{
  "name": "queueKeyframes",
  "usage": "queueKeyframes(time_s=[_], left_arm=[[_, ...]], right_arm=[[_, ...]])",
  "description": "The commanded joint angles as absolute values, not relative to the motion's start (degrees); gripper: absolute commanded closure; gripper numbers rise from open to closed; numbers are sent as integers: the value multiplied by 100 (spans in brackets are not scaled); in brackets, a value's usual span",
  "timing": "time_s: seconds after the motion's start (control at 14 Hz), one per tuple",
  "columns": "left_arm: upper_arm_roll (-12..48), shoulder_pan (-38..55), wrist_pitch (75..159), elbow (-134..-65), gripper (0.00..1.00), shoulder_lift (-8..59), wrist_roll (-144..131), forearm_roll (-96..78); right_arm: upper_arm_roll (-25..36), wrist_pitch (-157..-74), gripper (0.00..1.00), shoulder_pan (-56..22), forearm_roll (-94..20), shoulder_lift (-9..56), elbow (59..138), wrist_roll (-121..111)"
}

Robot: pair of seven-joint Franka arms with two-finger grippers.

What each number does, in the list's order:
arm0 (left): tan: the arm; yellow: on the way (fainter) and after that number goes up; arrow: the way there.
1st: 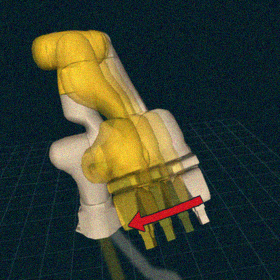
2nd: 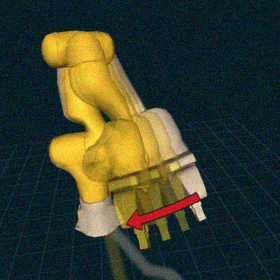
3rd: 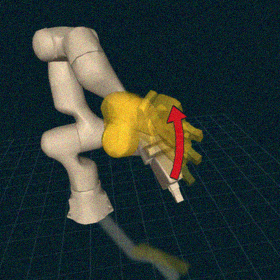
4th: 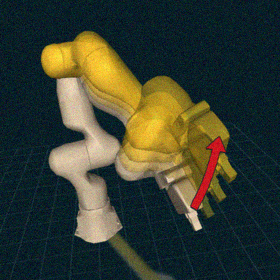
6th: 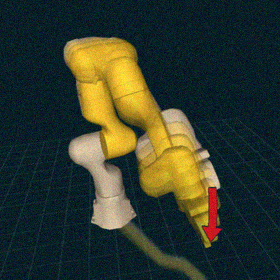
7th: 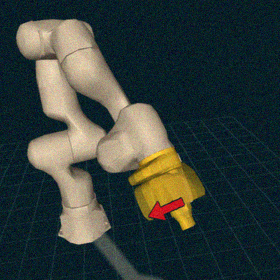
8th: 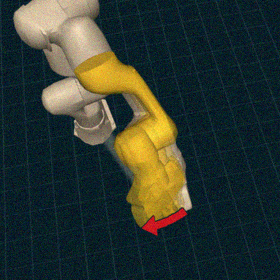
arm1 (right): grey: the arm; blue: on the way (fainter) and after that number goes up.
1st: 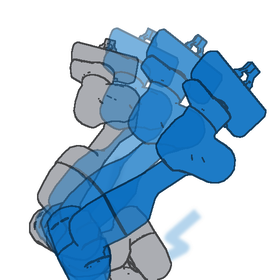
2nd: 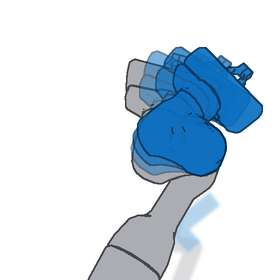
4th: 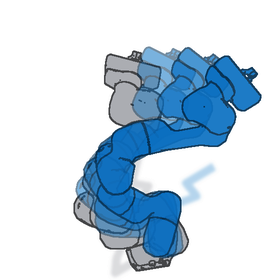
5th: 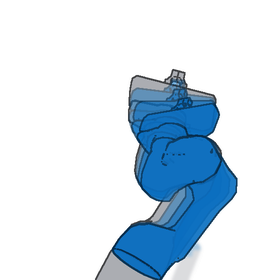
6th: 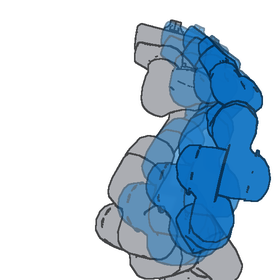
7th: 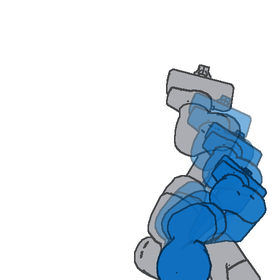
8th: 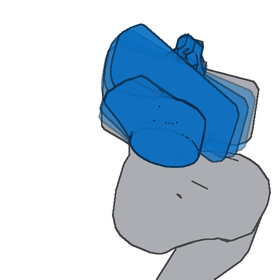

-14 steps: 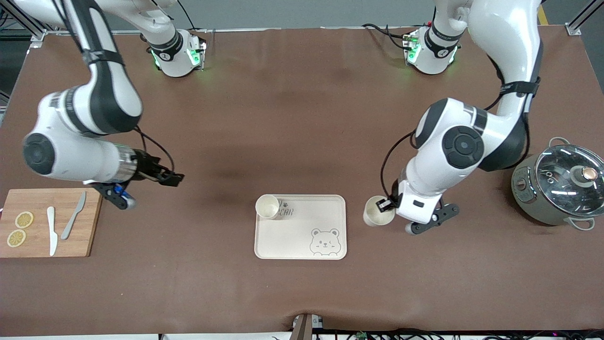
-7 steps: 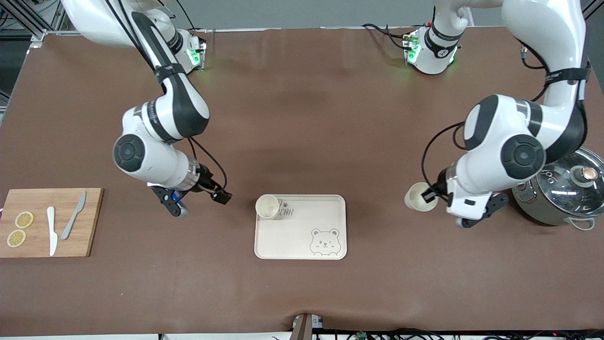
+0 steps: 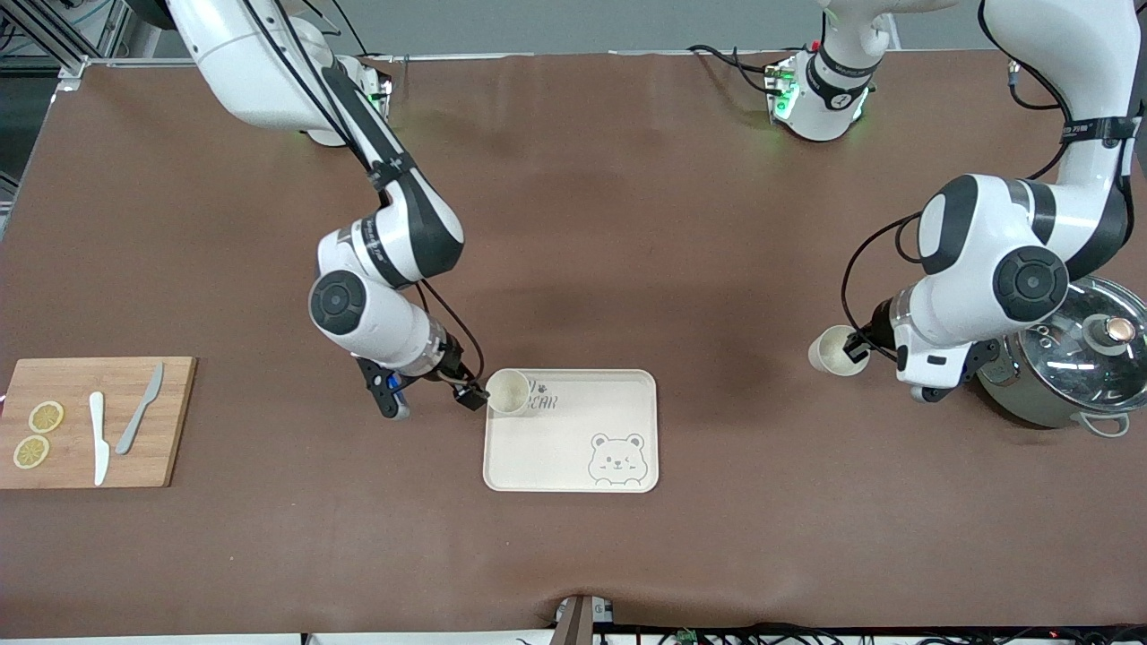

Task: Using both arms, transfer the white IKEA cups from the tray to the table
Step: 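Carry the cup toward the pot while the right gripper grasps the other cup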

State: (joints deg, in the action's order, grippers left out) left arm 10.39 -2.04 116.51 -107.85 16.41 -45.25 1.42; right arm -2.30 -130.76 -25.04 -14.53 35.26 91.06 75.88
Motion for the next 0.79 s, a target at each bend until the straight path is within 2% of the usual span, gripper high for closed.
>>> queueKeyframes(time_s=[0.0,0.29,0.5,0.64,0.71], left_arm=[[1125,-763,12478,-11740,100,1240,-3957,246],[1125,-940,13375,-12392,100,1335,-3613,237],[1116,-941,13412,-12340,100,1511,-3595,237],[1116,-949,13412,-12270,92,1695,-3595,237],[1116,-949,13412,-12217,88,1757,-3595,220]], right_arm=[[-193,-12999,3,-2637,-1556,3665,8868,7865],[-176,-13017,19,-2883,-1407,3981,8868,8068],[-176,-13017,57,-2909,-1301,4025,8877,8051],[-176,-13017,91,-2936,-1161,4060,8877,8051],[-176,-13017,100,-2909,-1169,4043,8860,8059]])
